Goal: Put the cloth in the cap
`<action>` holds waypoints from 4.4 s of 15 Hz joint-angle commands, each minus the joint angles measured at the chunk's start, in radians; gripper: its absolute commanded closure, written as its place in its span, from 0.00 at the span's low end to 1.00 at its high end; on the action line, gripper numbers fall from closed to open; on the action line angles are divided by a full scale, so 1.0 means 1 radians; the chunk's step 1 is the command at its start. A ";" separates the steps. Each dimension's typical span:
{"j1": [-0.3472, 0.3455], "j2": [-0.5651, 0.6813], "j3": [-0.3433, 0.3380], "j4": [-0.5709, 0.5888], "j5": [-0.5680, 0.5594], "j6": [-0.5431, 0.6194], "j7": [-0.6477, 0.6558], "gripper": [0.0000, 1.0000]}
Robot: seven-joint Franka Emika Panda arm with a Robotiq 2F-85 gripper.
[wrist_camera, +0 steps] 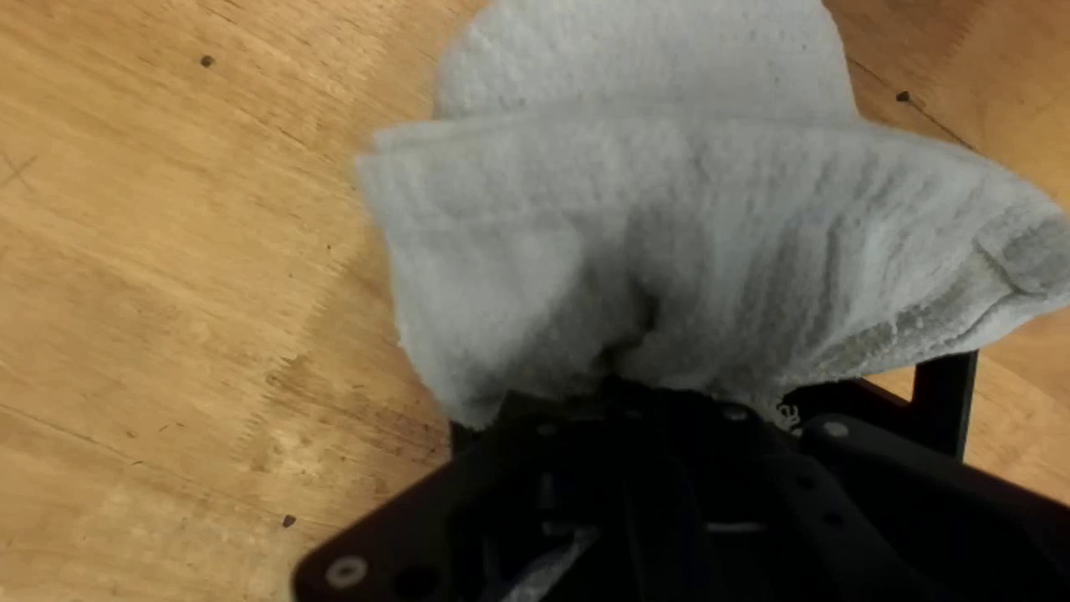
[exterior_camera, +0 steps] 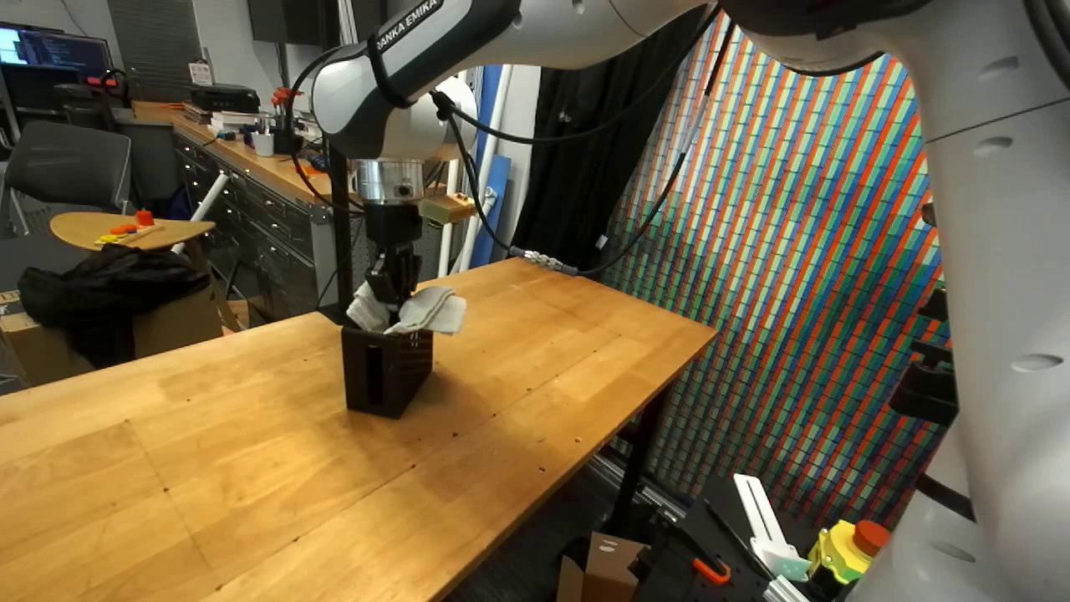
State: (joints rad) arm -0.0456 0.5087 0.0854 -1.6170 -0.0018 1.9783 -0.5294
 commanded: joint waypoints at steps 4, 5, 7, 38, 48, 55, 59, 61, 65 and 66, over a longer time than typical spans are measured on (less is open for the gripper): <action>-0.020 0.079 0.019 0.037 0.058 0.010 -0.010 0.96; -0.021 0.076 0.018 0.034 0.061 0.012 -0.007 0.96; -0.020 0.066 0.014 0.030 0.060 0.013 0.001 0.95; 0.004 0.011 0.013 0.069 -0.001 -0.019 0.000 0.63; 0.022 -0.065 0.000 0.075 -0.084 -0.069 0.005 0.64; 0.005 -0.177 -0.028 -0.023 -0.155 -0.062 0.014 0.80; -0.017 -0.217 -0.043 -0.117 -0.139 -0.018 0.015 1.00; -0.028 -0.236 -0.051 -0.166 -0.135 0.010 0.016 0.95; -0.047 -0.258 -0.063 -0.243 -0.129 0.071 0.017 0.94; -0.050 -0.259 -0.063 -0.255 -0.125 0.082 0.017 0.95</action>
State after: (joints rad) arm -0.0916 0.3020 0.0317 -1.7956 -0.1392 2.0051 -0.5204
